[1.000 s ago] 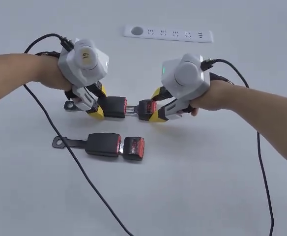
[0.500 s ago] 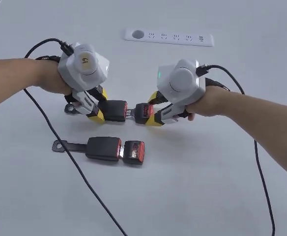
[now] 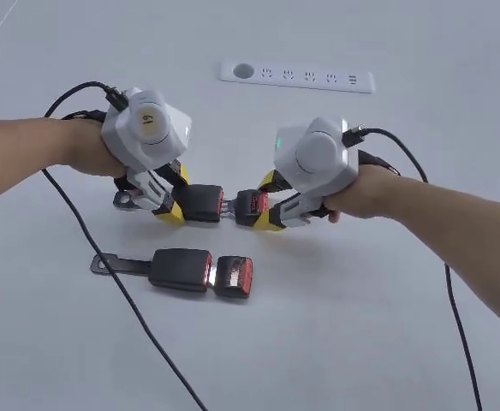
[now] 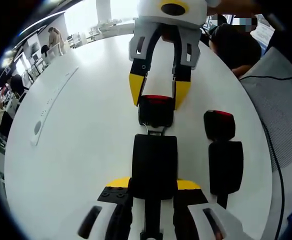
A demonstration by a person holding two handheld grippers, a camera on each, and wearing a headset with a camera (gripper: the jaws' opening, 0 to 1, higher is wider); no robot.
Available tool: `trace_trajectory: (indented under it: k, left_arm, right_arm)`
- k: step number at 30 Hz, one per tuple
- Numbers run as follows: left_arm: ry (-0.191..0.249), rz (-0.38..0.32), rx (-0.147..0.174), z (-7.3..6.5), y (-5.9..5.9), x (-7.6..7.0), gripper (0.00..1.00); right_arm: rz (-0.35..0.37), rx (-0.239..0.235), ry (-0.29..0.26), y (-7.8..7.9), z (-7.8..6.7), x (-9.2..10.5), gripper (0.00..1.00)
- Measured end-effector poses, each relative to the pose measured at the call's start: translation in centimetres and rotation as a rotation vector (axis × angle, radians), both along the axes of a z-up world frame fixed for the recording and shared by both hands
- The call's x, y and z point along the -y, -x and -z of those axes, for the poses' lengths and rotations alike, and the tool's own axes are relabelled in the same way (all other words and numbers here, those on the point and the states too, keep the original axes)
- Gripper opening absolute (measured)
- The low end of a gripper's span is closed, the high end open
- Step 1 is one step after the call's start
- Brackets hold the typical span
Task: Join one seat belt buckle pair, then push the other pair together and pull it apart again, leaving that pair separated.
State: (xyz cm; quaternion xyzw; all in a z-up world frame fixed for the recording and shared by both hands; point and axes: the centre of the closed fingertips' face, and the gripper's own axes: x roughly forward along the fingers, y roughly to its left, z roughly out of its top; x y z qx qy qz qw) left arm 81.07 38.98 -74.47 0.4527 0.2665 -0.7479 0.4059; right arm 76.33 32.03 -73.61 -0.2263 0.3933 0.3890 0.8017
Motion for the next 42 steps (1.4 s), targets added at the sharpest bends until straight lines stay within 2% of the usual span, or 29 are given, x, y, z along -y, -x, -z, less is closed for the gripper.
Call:
trace_trajectory:
  k: [12, 22, 35, 38, 42]
  left_arm:
    - [0.0, 0.001, 0.007, 0.1, 0.0, 0.1, 0.3]
    - [0.01, 0.002, 0.002, 0.0, 0.2, 0.1, 0.3]
    - [0.019, 0.007, -0.005, 0.0, 0.2, 0.3, 0.3]
    - [0.014, 0.013, 0.001, 0.1, 0.3, 0.3, 0.3]
    - [0.021, 0.013, -0.002, 0.0, 0.3, 0.3, 0.3]
  right_arm:
    - [0.018, -0.008, 0.004, -0.5, 0.4, 0.1, 0.28]
    - [0.027, 0.011, 0.0, -1.3, 0.4, -0.6, 0.29]
    - [0.098, 0.001, -0.01, -1.6, 0.6, -1.0, 0.28]
    - [0.123, 0.011, -0.018, -1.6, 0.5, -1.1, 0.28]
    - [0.122, 0.018, -0.019, -1.4, 0.4, -1.3, 0.28]
